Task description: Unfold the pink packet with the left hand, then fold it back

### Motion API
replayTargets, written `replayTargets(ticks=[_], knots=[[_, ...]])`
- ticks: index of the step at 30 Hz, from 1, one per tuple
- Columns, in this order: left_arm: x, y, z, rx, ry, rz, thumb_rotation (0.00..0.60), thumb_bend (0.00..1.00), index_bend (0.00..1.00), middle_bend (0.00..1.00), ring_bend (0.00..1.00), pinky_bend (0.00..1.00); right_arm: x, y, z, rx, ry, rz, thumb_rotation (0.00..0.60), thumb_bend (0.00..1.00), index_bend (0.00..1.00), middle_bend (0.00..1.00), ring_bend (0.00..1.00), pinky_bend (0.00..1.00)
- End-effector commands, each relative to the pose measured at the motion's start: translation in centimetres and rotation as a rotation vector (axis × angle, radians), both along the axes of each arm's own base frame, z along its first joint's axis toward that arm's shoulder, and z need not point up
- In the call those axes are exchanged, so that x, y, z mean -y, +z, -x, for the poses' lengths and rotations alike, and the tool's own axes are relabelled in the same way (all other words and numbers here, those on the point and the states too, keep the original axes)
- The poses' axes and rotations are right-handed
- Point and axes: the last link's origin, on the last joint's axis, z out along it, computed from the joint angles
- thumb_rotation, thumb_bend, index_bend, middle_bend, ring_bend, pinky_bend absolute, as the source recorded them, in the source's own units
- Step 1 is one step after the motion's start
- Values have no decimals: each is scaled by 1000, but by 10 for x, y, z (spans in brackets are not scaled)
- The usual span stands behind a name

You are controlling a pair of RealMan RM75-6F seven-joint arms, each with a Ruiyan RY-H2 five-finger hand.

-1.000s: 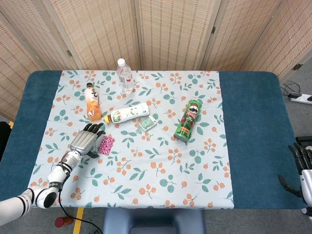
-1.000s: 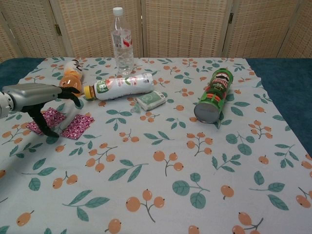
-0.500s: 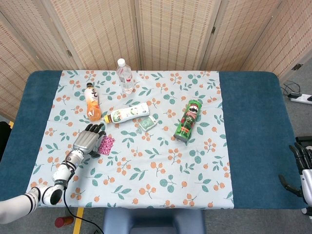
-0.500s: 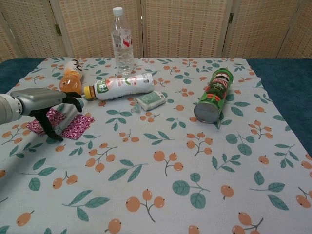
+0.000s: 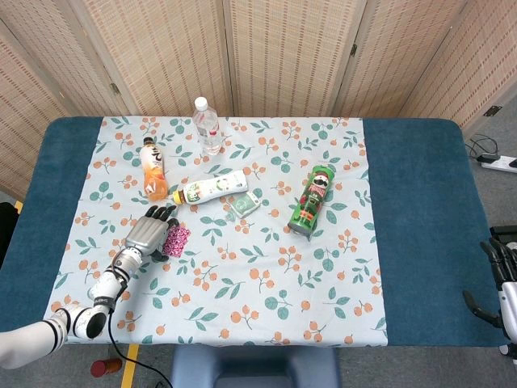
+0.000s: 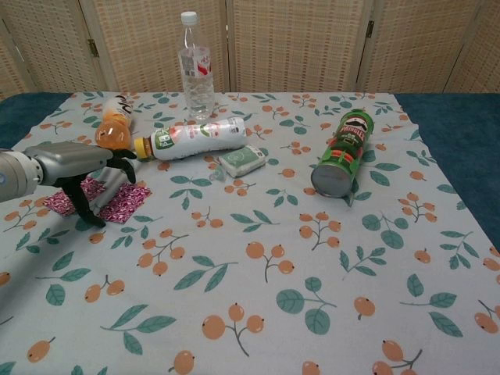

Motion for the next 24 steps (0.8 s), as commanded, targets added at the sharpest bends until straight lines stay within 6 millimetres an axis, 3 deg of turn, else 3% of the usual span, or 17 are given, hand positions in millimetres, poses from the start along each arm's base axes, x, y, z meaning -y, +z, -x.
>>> replayTargets(ticks=[1, 24], knots=[[0, 0, -1, -2, -2, 3, 600, 136, 275, 0, 0, 0, 0, 0, 1, 1, -2, -1, 600, 335, 40, 60, 2, 0], [-1, -2, -8, -49, 8, 35, 600, 160, 260, 0, 0, 0, -2, 0, 6, 7, -14, 5, 600, 335, 40, 60, 1, 0]])
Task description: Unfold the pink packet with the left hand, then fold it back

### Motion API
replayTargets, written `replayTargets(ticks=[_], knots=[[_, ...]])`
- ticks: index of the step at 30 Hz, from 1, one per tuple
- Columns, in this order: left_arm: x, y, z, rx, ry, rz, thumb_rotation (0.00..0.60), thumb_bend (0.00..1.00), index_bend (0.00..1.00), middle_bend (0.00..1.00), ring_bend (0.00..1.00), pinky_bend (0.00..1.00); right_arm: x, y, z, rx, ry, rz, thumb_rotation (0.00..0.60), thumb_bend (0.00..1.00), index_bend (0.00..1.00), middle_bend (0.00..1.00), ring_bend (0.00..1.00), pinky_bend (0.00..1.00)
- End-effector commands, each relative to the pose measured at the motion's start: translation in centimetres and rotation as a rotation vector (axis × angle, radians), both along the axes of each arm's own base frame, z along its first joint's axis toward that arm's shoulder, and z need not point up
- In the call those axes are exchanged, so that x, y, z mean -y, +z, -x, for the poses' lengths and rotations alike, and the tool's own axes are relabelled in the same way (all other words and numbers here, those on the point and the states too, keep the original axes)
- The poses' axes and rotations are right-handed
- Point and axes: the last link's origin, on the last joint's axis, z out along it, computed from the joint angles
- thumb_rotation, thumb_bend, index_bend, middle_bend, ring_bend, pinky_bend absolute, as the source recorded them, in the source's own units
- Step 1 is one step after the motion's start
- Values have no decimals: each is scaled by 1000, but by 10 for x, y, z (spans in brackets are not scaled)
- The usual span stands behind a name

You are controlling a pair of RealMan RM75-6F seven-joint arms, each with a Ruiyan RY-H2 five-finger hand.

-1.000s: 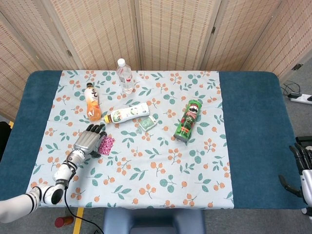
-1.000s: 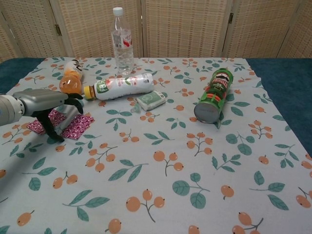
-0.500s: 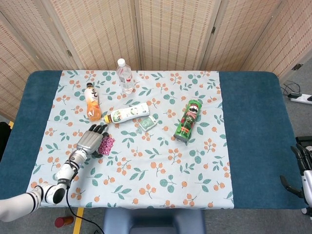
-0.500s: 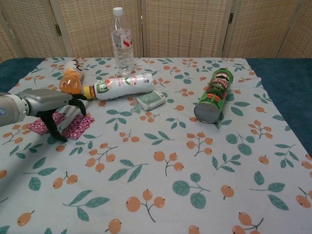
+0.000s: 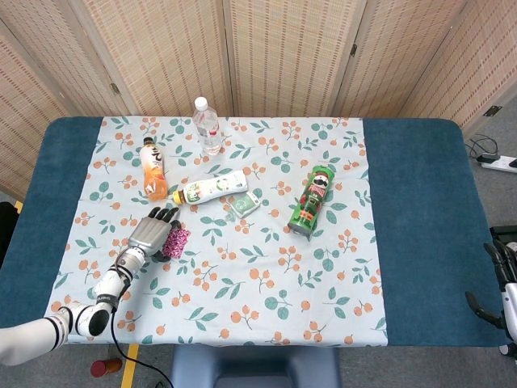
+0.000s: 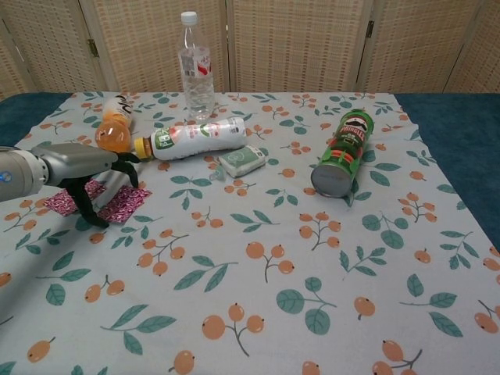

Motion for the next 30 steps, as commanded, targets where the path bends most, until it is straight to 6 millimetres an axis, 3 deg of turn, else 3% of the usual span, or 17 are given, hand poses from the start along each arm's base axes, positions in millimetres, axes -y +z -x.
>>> replayTargets(ticks=[1, 17, 30], knots=[[0, 0, -1, -4, 1, 4, 600, 161, 256, 0, 0, 0, 0, 0, 0, 0, -1, 0, 600, 335, 40, 60, 1, 0], [5, 7, 1, 32, 1, -22, 600, 167, 325, 0, 0, 0, 1, 0, -1, 1, 5, 3, 600, 335, 40, 60, 1, 0], [11, 41, 18, 0, -57, -82, 600, 167, 309, 0, 0, 0, 2, 0, -6, -4, 21, 4, 600, 336, 40, 60, 1, 0]])
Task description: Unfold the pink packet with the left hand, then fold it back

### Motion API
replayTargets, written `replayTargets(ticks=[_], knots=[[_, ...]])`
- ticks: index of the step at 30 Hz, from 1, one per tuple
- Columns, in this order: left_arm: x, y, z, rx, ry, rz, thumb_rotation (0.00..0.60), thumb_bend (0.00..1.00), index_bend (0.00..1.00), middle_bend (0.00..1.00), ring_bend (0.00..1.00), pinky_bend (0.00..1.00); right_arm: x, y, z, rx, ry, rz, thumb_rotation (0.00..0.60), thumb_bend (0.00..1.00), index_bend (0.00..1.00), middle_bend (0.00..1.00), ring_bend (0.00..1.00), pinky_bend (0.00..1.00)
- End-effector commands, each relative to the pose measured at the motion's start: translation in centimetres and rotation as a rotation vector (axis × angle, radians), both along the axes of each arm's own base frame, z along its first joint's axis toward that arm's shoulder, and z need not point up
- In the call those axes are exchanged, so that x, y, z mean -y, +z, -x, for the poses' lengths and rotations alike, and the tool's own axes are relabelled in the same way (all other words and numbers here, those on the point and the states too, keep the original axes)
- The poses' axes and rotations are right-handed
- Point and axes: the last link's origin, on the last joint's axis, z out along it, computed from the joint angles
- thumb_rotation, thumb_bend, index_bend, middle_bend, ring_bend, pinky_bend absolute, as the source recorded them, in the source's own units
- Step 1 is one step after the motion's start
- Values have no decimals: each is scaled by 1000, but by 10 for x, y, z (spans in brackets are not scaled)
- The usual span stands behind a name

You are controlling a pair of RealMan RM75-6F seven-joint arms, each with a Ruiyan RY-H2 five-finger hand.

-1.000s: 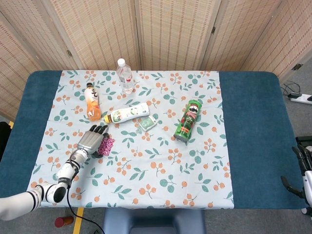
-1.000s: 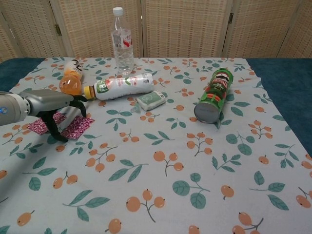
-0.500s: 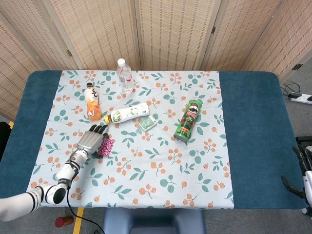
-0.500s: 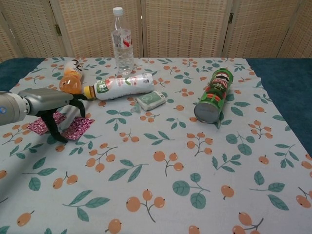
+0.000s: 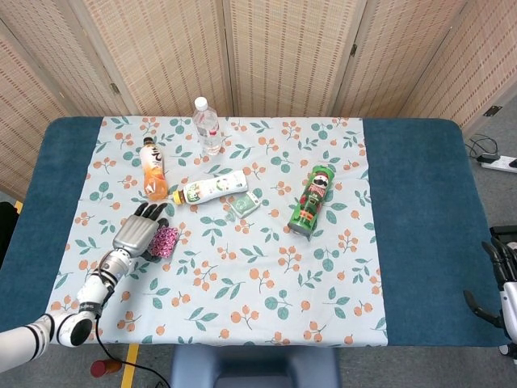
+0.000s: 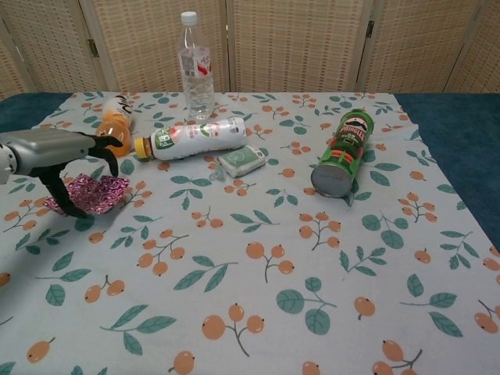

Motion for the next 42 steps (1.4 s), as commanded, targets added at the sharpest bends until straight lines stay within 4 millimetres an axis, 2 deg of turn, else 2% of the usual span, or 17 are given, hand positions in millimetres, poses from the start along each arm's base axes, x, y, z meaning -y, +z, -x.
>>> replayTargets(ticks=[1, 21, 36, 42], knots=[[-1, 11, 10, -22, -15, -7, 600, 167, 307, 0, 0, 0, 0, 0, -2, -1, 4, 1, 600, 335, 40, 60, 1, 0], [-17, 22, 56, -59, -60, 36, 597, 158, 284, 0, 0, 0, -5, -1, -8, -9, 6, 5, 600, 335, 40, 60, 0, 0], [-29, 20, 67, -78, -49, 44, 598, 157, 282, 0, 0, 0, -6, -2, -9, -13, -2, 5, 600, 335, 40, 60, 0, 0], [-30, 21, 68, -74, -36, 39, 598, 154, 199, 0, 0, 0, -5, -1, -10, -14, -2, 7, 600, 335, 40, 60, 0, 0]])
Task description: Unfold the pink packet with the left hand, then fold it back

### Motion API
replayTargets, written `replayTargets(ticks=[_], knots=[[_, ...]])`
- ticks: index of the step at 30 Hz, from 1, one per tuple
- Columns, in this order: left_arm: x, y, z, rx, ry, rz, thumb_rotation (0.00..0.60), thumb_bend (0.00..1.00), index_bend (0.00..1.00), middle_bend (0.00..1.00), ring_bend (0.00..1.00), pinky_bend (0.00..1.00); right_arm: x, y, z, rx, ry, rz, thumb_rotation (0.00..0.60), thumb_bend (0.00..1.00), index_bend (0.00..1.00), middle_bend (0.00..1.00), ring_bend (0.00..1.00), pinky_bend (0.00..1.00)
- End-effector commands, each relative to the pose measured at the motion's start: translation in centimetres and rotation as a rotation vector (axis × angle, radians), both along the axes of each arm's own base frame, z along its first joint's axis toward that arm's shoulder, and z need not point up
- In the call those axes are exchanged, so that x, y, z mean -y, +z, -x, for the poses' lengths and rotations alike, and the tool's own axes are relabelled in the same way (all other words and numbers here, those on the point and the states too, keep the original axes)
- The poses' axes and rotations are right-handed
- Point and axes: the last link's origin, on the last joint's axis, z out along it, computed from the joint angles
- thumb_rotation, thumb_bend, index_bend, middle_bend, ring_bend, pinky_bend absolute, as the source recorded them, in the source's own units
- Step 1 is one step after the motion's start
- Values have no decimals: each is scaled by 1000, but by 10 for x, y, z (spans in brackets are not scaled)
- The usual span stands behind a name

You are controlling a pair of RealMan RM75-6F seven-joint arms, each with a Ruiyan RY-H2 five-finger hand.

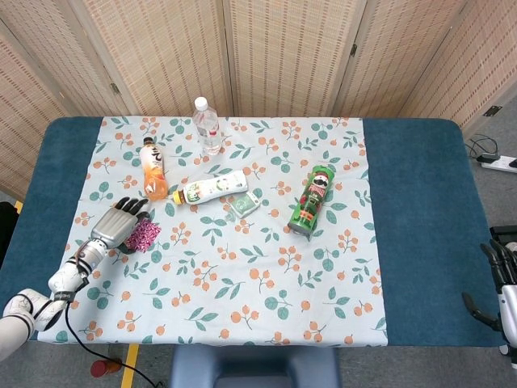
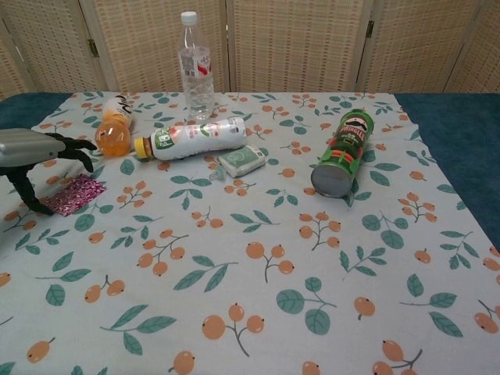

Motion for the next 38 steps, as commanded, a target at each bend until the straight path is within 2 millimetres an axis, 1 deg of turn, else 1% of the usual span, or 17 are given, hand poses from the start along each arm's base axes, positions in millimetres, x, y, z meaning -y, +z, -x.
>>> replayTargets(ticks=[1, 4, 6, 9, 12, 17, 19, 22, 23, 26, 31, 35, 38], knots=[[0, 1, 0, 2, 1, -4, 598, 154, 187, 0, 0, 0, 0, 0, 0, 0, 0, 0, 600, 335, 40, 60, 0, 0], [0, 6, -2, 34, 6, -29, 595, 154, 165, 0, 0, 0, 0, 1, 0, 1, 1, 0, 600, 335, 39, 60, 0, 0], [1, 15, -5, 90, 15, -70, 596, 154, 162, 0, 0, 0, 1, 1, 1, 0, 3, -2, 600, 336, 39, 60, 0, 0], [4, 32, -7, 181, 48, -137, 599, 155, 156, 0, 0, 0, 3, 4, 1, -4, 8, -6, 600, 336, 39, 60, 3, 0], [12, 52, -9, 269, 86, -215, 600, 159, 150, 0, 0, 0, 5, 5, 0, -9, 17, -15, 600, 335, 39, 60, 2, 0], [39, 86, -12, 407, 179, -329, 600, 173, 152, 0, 0, 0, 10, 7, -1, 4, 33, -49, 600, 335, 40, 61, 5, 0], [52, 99, -10, 434, 209, -371, 600, 176, 154, 0, 0, 0, 12, 8, -2, 11, 41, -61, 600, 336, 40, 70, 8, 0], [70, 112, -8, 450, 222, -432, 600, 178, 164, 0, 0, 0, 15, 8, -3, 31, 60, -78, 600, 336, 39, 82, 14, 0], [79, 116, -5, 448, 224, -456, 600, 178, 166, 0, 0, 0, 16, 8, -4, 51, 68, -89, 600, 335, 39, 82, 15, 0], [103, 120, 0, 450, 232, -502, 600, 178, 169, 1, 0, 0, 21, 10, -5, 84, 84, -109, 600, 335, 40, 83, 17, 0], [147, 115, 9, 427, 257, -511, 600, 179, 170, 5, 0, 0, 29, 8, -7, 125, 105, -142, 600, 336, 40, 84, 21, 0], [175, 113, 11, 438, 263, -534, 600, 179, 172, 6, 0, 0, 32, 6, -9, 143, 116, -159, 600, 336, 40, 85, 23, 0], [191, 110, 11, 445, 263, -539, 600, 179, 178, 9, 0, 0, 33, 3, -11, 152, 123, -168, 600, 335, 39, 86, 23, 0]])
